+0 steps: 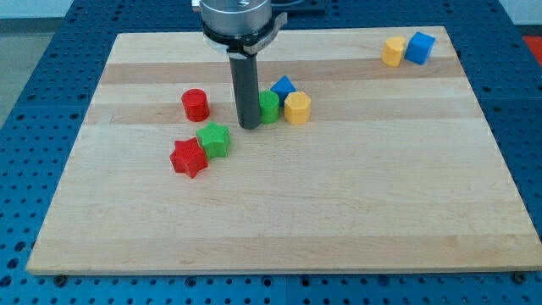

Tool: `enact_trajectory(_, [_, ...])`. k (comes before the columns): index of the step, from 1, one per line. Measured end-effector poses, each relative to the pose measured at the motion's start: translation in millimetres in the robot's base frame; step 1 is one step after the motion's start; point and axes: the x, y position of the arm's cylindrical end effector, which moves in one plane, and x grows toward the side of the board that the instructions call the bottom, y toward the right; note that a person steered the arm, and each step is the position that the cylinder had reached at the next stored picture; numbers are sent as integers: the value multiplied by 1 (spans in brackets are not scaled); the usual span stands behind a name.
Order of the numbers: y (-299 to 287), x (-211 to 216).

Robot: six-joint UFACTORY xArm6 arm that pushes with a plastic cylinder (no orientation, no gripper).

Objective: Point at the green circle

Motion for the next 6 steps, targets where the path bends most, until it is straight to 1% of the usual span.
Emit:
enact_trajectory(2, [-20, -1])
enact_trajectory(4, [-21, -20])
enact_trajectory(6, [-20, -28])
